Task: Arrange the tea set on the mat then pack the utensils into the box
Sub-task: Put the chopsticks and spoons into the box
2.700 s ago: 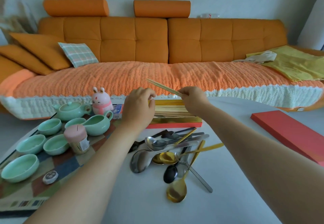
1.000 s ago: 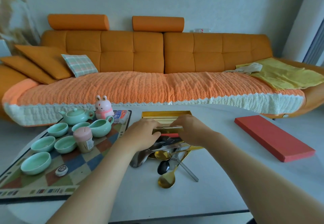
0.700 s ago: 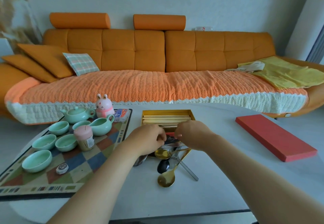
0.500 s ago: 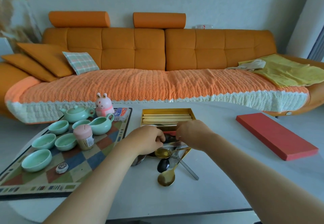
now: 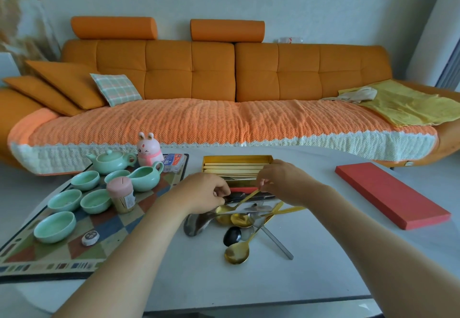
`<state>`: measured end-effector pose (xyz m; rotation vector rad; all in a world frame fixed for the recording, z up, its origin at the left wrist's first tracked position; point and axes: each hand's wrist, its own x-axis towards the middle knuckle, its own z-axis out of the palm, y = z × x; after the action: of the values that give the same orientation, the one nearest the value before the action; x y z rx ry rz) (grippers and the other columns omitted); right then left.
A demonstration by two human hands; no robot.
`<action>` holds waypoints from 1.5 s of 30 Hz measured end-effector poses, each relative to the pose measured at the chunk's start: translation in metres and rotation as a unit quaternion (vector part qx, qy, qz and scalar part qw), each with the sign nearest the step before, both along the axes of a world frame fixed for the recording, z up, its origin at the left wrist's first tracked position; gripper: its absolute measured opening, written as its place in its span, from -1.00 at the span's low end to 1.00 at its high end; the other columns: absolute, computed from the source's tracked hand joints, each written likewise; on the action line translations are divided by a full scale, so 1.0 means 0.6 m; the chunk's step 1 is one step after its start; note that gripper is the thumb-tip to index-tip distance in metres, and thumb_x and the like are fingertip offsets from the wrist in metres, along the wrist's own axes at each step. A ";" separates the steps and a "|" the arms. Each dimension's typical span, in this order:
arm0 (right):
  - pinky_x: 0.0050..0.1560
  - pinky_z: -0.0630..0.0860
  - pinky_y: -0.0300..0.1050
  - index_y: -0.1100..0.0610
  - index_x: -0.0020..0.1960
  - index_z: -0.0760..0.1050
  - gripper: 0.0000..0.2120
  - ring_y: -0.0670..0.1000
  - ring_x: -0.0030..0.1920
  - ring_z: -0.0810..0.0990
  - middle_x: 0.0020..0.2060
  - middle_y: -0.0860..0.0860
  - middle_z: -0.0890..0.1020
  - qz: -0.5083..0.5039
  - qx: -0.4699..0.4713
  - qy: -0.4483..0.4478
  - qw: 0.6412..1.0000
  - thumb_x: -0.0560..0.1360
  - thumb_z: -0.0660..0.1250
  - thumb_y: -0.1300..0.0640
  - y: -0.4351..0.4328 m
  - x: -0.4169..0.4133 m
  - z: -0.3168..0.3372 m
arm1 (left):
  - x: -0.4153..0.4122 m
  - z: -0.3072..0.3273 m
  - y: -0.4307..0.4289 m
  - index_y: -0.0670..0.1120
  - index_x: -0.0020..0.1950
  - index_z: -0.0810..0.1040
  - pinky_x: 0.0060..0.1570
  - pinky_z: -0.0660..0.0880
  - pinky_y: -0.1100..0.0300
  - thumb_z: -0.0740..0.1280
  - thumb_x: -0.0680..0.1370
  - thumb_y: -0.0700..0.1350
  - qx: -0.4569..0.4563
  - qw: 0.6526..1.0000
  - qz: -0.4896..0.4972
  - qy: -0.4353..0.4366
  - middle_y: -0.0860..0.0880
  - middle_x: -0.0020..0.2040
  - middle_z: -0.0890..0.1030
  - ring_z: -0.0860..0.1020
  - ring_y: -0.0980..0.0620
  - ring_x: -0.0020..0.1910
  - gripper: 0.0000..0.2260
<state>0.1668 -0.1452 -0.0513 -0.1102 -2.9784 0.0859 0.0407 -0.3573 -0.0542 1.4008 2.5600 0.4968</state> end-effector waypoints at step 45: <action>0.22 0.48 -0.09 -0.08 0.12 0.63 -0.62 -0.01 0.19 0.53 0.22 -0.06 0.55 -0.098 -0.234 -0.029 0.967 0.57 0.10 0.22 -0.009 -0.105 -0.039 | -0.078 -0.041 0.028 0.01 0.37 0.52 0.34 0.32 -0.01 0.12 0.65 0.08 -0.012 0.992 0.006 0.126 0.08 0.39 0.49 0.35 0.02 0.38 -0.64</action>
<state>0.1039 -0.1504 -0.0748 -0.4675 -2.9197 0.7716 -0.0059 -0.3405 -0.0791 1.5283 2.7597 0.3067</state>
